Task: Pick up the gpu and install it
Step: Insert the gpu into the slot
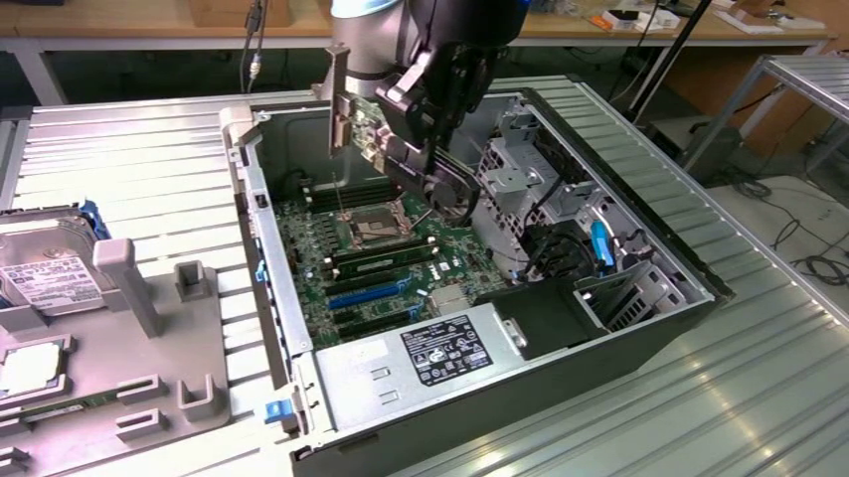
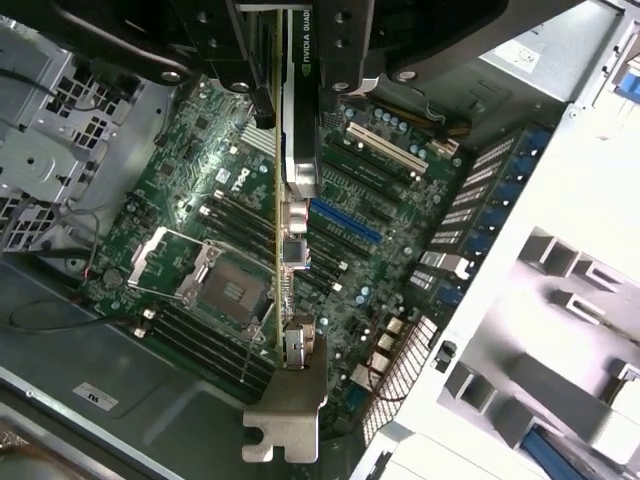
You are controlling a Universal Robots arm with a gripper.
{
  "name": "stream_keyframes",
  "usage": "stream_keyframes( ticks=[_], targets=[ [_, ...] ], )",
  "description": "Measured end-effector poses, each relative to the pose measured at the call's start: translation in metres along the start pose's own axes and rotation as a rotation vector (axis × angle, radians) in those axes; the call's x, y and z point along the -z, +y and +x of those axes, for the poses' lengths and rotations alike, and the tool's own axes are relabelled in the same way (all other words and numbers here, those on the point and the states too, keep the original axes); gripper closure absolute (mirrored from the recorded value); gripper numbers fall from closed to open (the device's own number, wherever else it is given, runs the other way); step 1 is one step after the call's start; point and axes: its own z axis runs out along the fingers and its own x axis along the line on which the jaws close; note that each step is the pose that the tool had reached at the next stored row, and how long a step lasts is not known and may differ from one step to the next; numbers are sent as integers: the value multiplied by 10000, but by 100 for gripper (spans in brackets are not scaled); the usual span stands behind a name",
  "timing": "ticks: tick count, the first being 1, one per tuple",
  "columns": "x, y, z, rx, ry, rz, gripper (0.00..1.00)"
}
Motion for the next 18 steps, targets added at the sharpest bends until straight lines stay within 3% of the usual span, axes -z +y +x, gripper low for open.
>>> stream_keyframes(
  ticks=[14, 18],
  targets=[
    [0, 0, 0, 1126, 55, -42, 73],
    [0, 0, 0, 1738, 85, -63, 73]
  ],
)
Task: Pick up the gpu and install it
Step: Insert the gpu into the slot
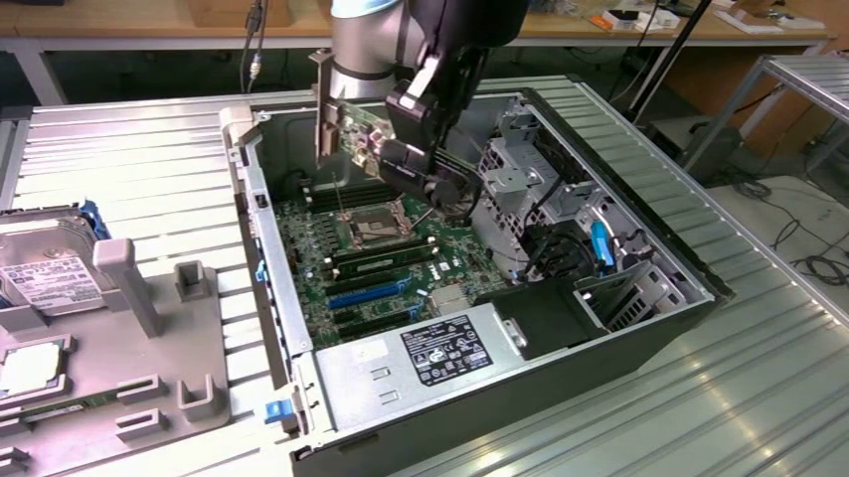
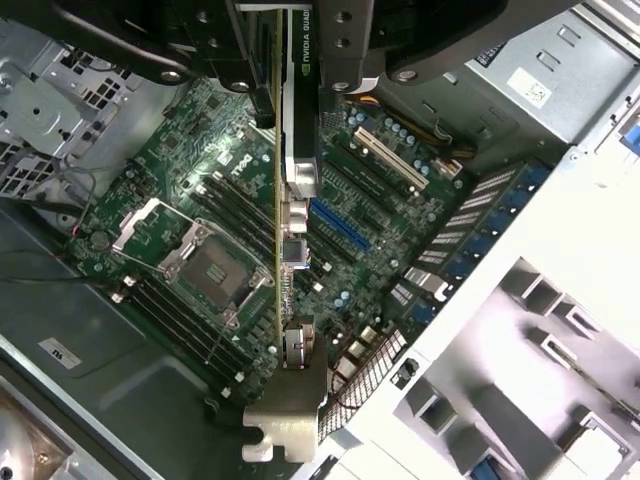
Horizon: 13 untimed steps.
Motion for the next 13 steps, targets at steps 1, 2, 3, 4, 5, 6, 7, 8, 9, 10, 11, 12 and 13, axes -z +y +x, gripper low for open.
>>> stream_keyframes(
  ticks=[1, 2, 3, 4, 5, 6, 7, 8, 9, 10, 11, 12, 13],
  targets=[
    [0, 0, 0, 140, 7, -5, 73],
    [0, 0, 0, 280, 14, -10, 73],
    [0, 0, 0, 388, 19, -14, 73],
    [0, 0, 0, 469, 23, -17, 73],
    [0, 0, 0, 538, 27, -20, 73],
    [0, 0, 0, 643, 32, -24, 73],
    [0, 0, 0, 802, 39, -30, 73],
    [0, 0, 0, 936, 46, -35, 73],
    [0, 0, 0, 1025, 50, -37, 73],
    [0, 0, 0, 1095, 53, -40, 73],
    [0, 0, 0, 1163, 57, -43, 73],
    [0, 0, 0, 1240, 60, -45, 73],
    [0, 0, 0, 1348, 65, -49, 73]
  ],
)
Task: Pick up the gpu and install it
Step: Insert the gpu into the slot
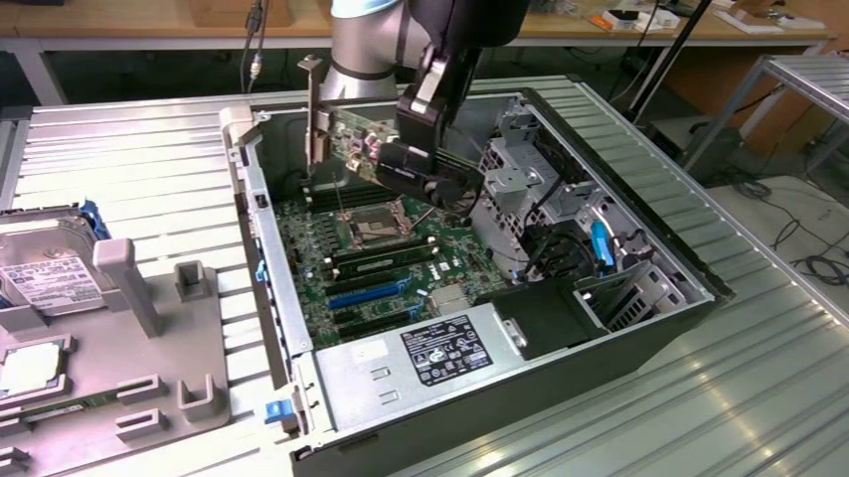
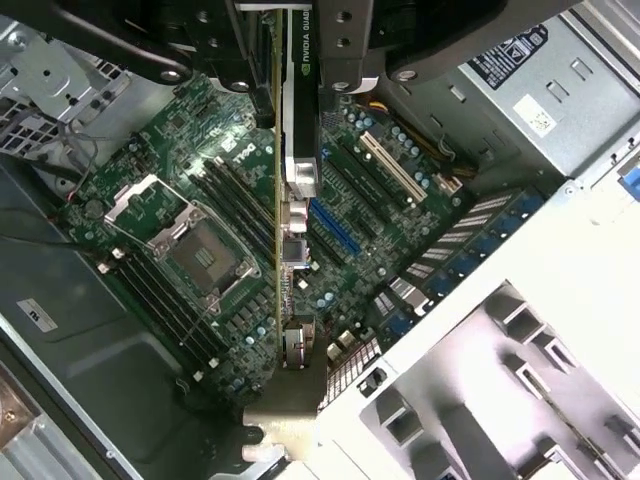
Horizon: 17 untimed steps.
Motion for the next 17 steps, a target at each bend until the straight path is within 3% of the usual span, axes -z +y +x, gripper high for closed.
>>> stream_keyframes(
  ticks=[17],
  targets=[
    [0, 0, 0, 1667, 82, -61, 73]
  ],
)
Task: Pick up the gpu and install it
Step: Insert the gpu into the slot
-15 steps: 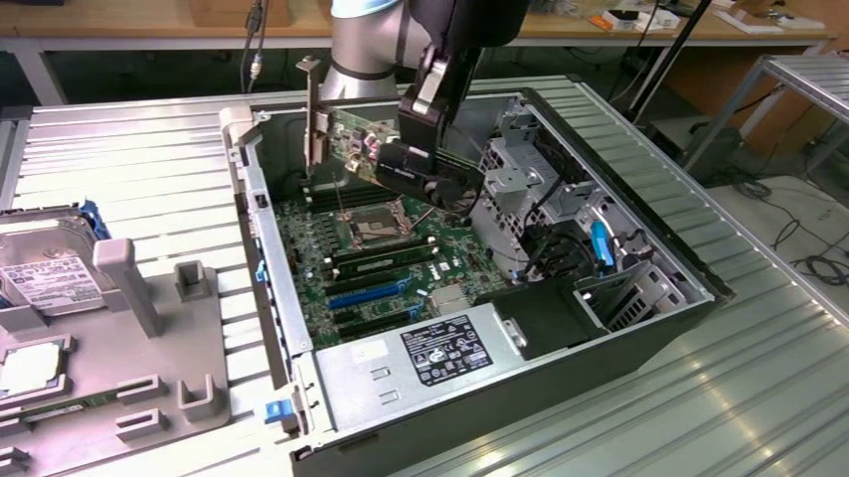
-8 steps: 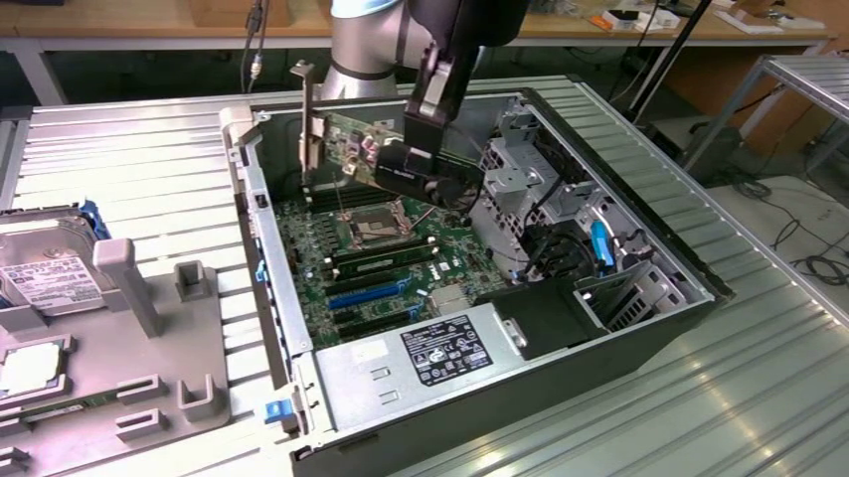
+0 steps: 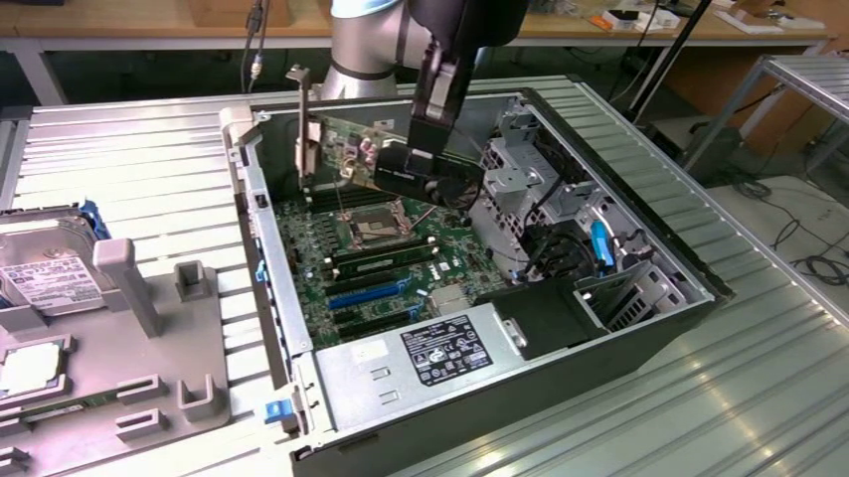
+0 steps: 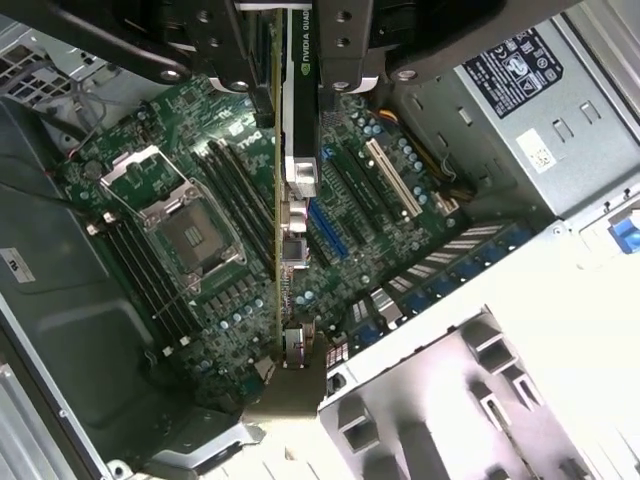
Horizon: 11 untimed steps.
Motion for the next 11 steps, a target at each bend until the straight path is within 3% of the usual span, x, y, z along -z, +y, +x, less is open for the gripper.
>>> stream_keyframes(
  ticks=[11],
  targets=[
    [0, 0, 0, 1204, 59, -44, 73]
  ],
)
